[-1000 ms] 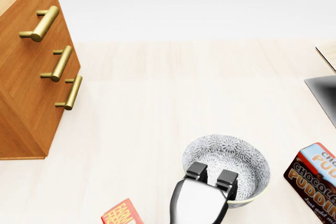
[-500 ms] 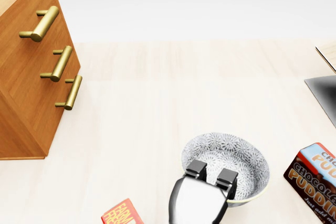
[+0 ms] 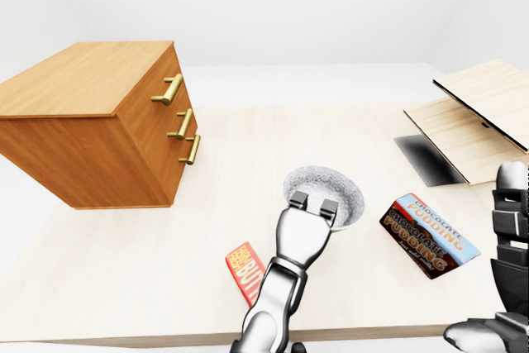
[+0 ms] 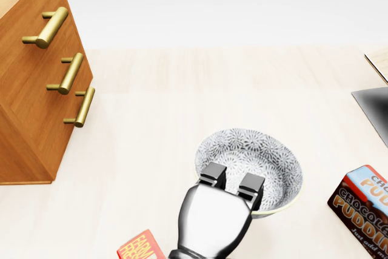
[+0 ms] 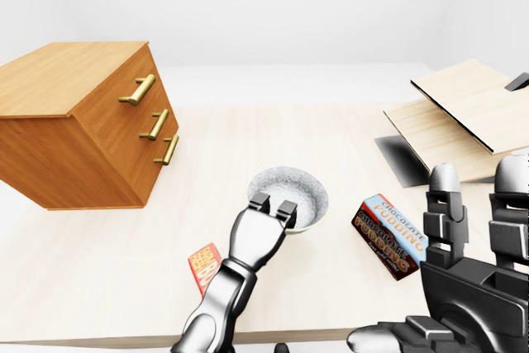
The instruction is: Close the top drawer of the cabinet and put the bowl on top of it.
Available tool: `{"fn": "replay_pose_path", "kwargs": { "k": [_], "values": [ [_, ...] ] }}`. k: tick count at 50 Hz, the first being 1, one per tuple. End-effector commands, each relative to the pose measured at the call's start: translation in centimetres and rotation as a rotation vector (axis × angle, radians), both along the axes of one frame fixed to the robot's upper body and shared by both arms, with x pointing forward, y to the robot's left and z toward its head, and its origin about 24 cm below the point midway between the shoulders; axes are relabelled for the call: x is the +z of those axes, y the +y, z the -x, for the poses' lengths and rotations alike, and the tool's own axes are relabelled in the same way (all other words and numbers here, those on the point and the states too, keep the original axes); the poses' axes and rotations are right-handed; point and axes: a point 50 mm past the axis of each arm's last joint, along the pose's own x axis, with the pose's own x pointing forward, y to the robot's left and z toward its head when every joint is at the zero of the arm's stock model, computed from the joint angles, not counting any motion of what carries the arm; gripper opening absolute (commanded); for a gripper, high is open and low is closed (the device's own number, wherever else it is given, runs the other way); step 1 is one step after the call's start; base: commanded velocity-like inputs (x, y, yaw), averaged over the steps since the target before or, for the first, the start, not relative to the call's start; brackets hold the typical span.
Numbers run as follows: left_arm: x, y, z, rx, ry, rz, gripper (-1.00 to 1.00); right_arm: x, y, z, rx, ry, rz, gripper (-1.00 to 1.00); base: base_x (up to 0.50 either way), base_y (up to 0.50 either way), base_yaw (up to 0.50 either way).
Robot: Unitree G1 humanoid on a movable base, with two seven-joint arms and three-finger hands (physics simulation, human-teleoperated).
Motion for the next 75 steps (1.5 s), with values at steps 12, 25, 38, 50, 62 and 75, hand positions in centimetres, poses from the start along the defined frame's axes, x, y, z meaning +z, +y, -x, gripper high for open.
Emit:
{"fn": "replay_pose_path", "kwargs": {
  "k": [12, 25, 38, 50, 62, 75],
  "values": [
    [9.1, 3.9, -2.2, 0.145, -0.144, 0.032, -1.0, -0.1, 0.3, 0.0, 0.005, 0.004, 0.007, 1.0, 0.0, 0.0, 0.0],
    [13.7, 5.0, -2.2, 0.151, -0.134, 0.082, -1.0, -0.2, 0.4, -0.1, 0.007, 0.006, 0.009, 1.0, 0.0, 0.0, 0.0],
    [16.7, 6.7, -3.2, 0.207, -0.164, 0.059, -1.0, -0.4, 0.8, -0.2, 0.016, 0.015, 0.02, 1.0, 0.0, 0.0, 0.0],
    [22.8, 8.3, -2.7, 0.323, -0.415, 0.067, -1.0, -0.4, 0.9, -0.1, 0.017, 0.015, 0.022, 1.0, 0.0, 0.0, 0.0],
    [27.4, 9.3, -2.9, 0.357, -0.586, 0.049, -1.0, -0.4, 1.0, -0.2, 0.021, 0.018, 0.025, 1.0, 0.0, 0.0, 0.0],
    [30.6, 11.9, -4.6, 0.392, -0.638, -0.021, -1.0, -0.4, 0.9, -0.4, 0.018, 0.019, 0.021, 1.0, 0.0, 0.0, 0.0]
  ]
}}
